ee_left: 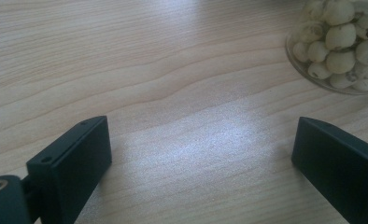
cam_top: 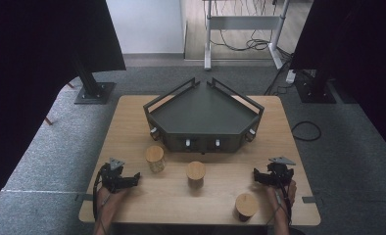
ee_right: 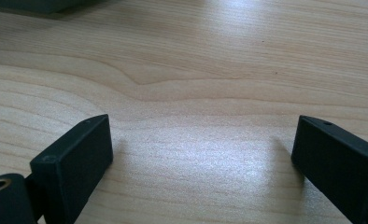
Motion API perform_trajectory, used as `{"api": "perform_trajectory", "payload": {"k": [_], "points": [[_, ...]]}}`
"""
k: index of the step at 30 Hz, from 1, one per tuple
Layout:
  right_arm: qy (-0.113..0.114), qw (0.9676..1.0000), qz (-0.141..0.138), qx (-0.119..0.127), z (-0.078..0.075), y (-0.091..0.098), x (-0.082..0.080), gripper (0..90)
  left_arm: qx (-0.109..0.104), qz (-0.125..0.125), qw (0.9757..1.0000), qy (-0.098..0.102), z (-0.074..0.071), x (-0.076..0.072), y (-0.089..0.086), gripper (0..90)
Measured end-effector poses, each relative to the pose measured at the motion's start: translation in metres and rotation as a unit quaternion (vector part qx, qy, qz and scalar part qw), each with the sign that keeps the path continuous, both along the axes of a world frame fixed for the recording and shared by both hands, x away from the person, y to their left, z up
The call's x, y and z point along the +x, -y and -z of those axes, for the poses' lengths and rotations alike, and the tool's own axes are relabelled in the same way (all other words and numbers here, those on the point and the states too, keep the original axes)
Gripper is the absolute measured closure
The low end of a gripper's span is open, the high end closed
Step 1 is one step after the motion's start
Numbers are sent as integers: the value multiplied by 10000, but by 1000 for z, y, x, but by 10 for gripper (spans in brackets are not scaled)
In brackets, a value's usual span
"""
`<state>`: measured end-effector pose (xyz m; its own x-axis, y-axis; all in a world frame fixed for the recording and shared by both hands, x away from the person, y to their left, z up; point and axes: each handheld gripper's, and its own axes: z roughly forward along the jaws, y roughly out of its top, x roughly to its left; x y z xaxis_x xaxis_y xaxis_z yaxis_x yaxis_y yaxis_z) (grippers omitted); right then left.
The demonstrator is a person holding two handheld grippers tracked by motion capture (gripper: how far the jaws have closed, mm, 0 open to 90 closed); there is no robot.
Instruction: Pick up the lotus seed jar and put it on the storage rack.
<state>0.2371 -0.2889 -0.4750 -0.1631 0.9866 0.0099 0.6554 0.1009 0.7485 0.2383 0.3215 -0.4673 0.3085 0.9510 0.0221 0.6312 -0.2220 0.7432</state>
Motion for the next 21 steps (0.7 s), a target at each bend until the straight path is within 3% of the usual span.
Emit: {"api": "perform_trajectory", "payload": {"k": [5,10,18,19,21], "points": [[-1,10000,0,-1,0,0,0,47,-7,-37,10000,21,0,-1,0,66],[-1,10000,0,-1,0,0,0,47,-244,-16,9997,57,1,-3,-6,77],[-1,10000,-18,0,0,1,0,46,-552,93,9964,630,0,-19,-13,83],[0,10000,-22,0,0,1,0,46,-552,93,9964,630,0,-19,-13,83],[0,10000,-28,-1,0,1,0,46,-650,117,9945,812,1,-24,-16,83]]}}
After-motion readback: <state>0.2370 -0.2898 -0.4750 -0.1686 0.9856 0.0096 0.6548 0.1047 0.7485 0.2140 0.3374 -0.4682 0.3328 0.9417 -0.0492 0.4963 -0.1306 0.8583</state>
